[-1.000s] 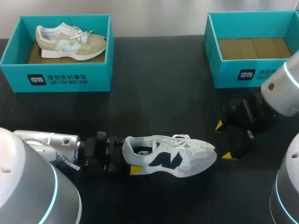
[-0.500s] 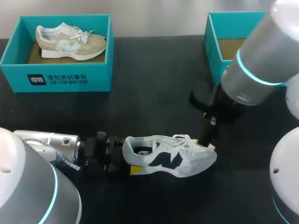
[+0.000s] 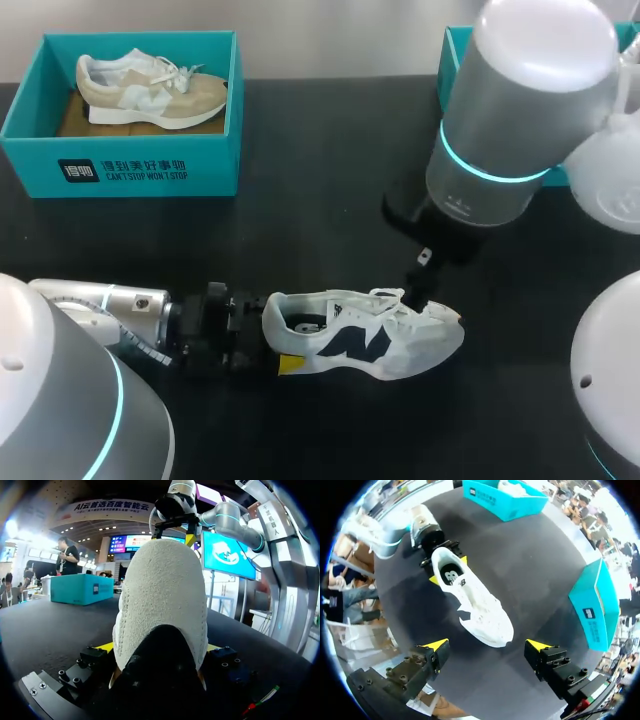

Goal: Take the shoe out of the shoebox, open the shoe tongue, remove and reinsert the insole, then place the shoe into the shoebox

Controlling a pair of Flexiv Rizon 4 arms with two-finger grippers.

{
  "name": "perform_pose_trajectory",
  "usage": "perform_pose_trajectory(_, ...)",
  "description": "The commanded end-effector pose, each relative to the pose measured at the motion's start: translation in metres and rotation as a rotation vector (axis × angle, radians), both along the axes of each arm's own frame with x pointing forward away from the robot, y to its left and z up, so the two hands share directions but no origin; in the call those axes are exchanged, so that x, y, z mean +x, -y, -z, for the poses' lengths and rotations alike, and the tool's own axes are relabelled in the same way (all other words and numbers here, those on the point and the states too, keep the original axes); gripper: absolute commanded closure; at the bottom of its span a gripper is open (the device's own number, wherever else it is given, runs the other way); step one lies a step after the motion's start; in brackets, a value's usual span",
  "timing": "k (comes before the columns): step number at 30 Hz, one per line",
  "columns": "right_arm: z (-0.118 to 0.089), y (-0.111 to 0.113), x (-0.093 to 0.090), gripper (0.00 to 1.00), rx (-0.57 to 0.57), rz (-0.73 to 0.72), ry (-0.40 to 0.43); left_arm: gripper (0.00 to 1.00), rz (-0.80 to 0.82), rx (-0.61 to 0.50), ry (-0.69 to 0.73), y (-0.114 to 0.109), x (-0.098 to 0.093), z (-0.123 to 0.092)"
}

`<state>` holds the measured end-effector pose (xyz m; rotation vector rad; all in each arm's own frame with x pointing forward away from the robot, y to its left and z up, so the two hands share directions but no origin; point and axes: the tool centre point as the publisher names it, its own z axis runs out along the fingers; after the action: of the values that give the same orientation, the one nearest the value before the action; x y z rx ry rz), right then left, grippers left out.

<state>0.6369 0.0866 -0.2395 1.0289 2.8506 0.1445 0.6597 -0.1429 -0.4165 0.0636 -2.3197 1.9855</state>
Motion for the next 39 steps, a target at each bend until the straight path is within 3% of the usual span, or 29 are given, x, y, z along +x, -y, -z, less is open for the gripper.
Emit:
perform_pose_trajectory(1, 0.001, -0.021, 0.001, 0.00, -0.074, 0.194, -0.052, 1.00, -0.001, -0.001, 0.000, -0.002, 0.000, 0.003)
perform_pose_trajectory(6, -0.005, -0.032, 0.004, 0.00, -0.070, 0.360, -0.024, 1.00, -0.001, -0.001, 0.000, -0.002, 0.000, 0.003)
perform_pose_trajectory(9, -0.008, -0.037, 0.003, 0.00, 0.009, 0.487, -0.013, 1.00, -0.001, -0.001, 0.000, -0.002, 0.000, 0.003)
perform_pose_trajectory(10, -0.008, -0.041, 0.001, 0.00, 0.062, 0.482, 0.010, 1.00, -0.001, -0.001, 0.000, -0.002, 0.000, 0.003)
perform_pose_trajectory(24, -0.008, -0.041, 0.001, 0.00, 0.062, 0.482, 0.010, 1.00, -0.001, -0.001, 0.000, -0.002, 0.000, 0.003)
perform_pose_trajectory(30, 0.012, -0.068, 0.013, 0.00, -0.086, 0.635, 0.052, 1.00, -0.001, -0.001, 0.000, -0.002, 0.000, 0.003)
perform_pose_trajectory(32, 0.020, -0.076, 0.020, 0.00, -0.183, 0.685, 0.056, 1.00, -0.001, -0.001, 0.000, -0.002, 0.000, 0.003)
perform_pose_trajectory(39, 0.029, -0.097, 0.028, 0.00, -0.227, 0.732, 0.083, 1.00, -0.001, -0.001, 0.000, -0.002, 0.000, 0.003)
